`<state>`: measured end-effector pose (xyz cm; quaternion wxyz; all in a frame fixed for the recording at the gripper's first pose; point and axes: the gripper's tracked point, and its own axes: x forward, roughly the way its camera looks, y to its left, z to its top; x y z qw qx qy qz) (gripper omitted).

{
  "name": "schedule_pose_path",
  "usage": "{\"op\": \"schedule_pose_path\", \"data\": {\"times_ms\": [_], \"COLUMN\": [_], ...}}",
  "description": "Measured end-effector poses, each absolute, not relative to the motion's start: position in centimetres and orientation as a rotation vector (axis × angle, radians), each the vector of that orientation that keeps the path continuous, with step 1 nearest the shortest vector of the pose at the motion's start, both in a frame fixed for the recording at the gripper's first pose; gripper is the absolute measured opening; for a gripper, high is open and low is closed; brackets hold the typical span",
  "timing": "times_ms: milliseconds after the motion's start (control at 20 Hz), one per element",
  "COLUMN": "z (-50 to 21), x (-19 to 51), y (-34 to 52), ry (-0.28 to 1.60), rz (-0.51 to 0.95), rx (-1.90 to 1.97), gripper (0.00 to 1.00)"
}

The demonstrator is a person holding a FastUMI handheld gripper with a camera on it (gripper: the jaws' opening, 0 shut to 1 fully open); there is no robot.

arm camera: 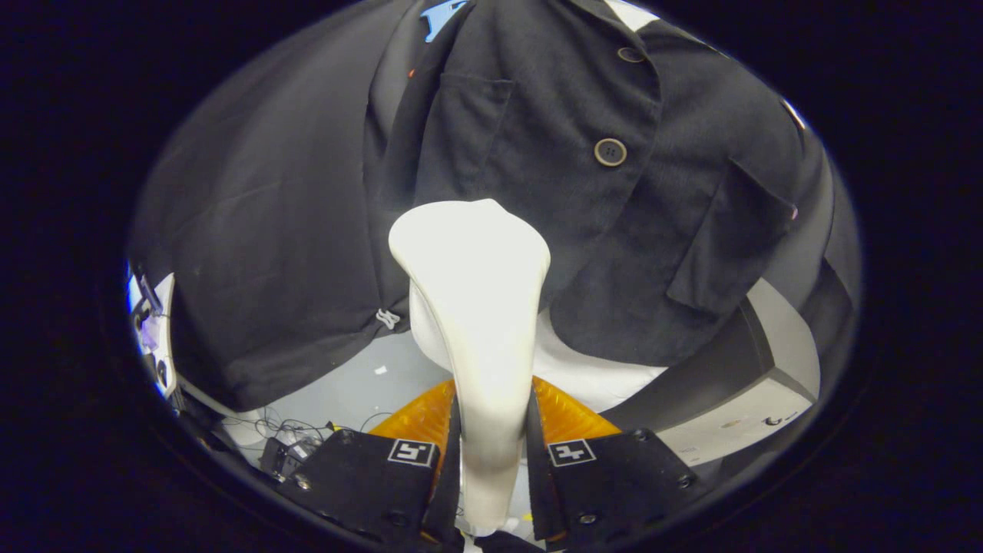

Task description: Iron the clothes twice with a garment steamer, once on the left side and once on the right side.

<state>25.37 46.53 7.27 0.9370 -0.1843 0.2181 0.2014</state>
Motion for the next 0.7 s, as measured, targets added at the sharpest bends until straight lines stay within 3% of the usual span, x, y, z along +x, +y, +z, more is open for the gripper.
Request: {"op": "schedule_pose_path", "data": {"times_ms": [300,700], "z": [10.2,11.8], "x": [23.1,16.9], "y": [42.2,26.3], "ry": [0.384,0.321], "rz": [0.425,0.317], "rx": [-0.277,-0.125], "gripper": [0.4,0.4]}}
